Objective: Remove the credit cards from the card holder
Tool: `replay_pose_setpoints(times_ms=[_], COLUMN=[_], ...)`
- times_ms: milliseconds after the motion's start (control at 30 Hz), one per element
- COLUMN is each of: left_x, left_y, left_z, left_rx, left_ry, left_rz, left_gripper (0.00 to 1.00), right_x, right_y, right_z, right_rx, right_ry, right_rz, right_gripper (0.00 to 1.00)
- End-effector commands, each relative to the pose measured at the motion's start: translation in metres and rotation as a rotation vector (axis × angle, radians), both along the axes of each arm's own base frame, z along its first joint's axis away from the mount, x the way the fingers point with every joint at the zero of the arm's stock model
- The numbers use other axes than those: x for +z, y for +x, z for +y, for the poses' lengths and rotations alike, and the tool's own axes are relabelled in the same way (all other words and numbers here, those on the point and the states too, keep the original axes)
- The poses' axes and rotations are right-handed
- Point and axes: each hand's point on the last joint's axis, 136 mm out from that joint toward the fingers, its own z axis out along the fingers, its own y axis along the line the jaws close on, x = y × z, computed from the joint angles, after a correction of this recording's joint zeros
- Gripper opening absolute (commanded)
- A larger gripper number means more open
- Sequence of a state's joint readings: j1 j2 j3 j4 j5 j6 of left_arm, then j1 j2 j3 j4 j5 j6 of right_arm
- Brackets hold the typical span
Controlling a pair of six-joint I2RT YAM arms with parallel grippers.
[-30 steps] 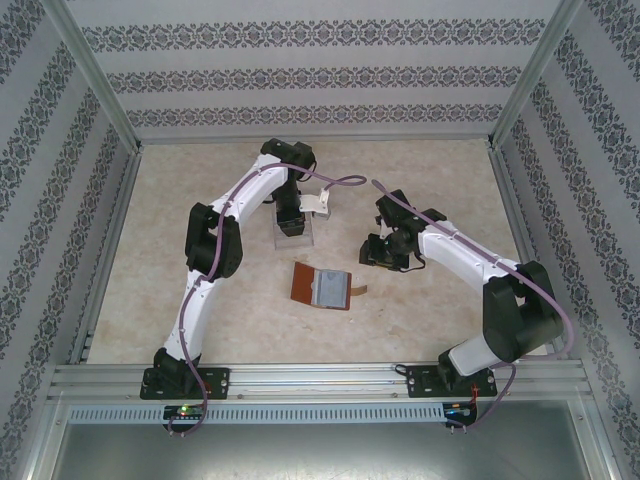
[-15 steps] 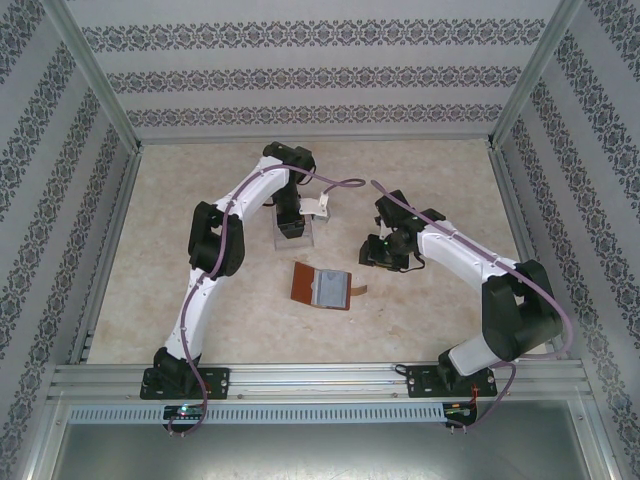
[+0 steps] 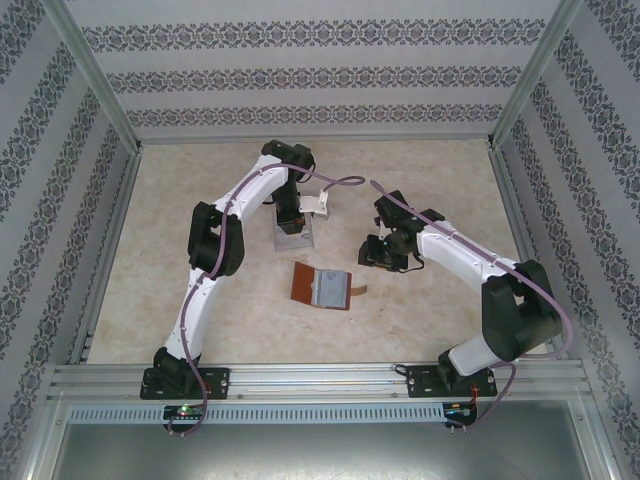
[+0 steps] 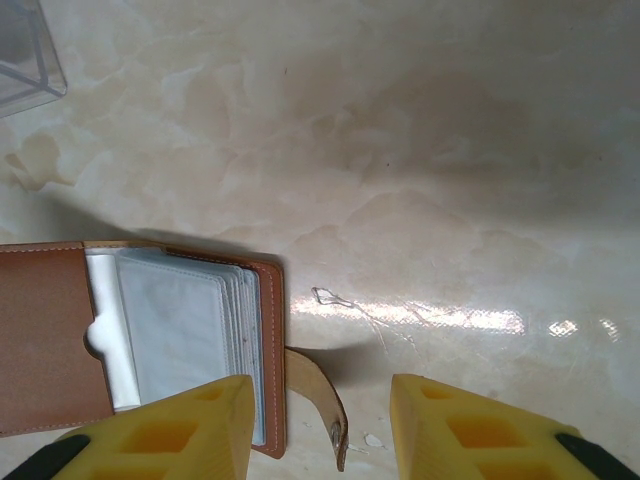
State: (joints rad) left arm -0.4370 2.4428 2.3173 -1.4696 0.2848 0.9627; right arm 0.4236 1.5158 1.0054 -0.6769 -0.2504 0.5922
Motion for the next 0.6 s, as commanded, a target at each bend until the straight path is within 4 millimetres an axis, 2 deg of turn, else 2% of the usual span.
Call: replay_pose_setpoints(times_ms=[0,100,300,567], left_x=[-0.003,-0.005,-0.007,0.013], left_y=[-0.008,-0.007,0.002,0.020], left_z=[0.005,0.002,0.003,0.003], left_rx=[-0.013,-0.003,-0.005,-0.017], left_ry=[-0.008,-0.022,-0.012,-0.017], left_rz=[0.064,0.075,0.043,-0.066], left_gripper=[0.00,0.01,0.14,0.19], right_x=[0.000,-0.001,-0.004,-0.006], right_y=[0.003,0.002,0.003,0.006], right_z=[0.003,0.002,0.003,0.005], right_rx=[0.003,0.003,0.008,0.011], right_ry=[-0.013,-0.017,-0.023,-0.023], right_rz=[-0.003,0.002,0.012,0.016], right_gripper=[0.41,0.41,0.41,0.41])
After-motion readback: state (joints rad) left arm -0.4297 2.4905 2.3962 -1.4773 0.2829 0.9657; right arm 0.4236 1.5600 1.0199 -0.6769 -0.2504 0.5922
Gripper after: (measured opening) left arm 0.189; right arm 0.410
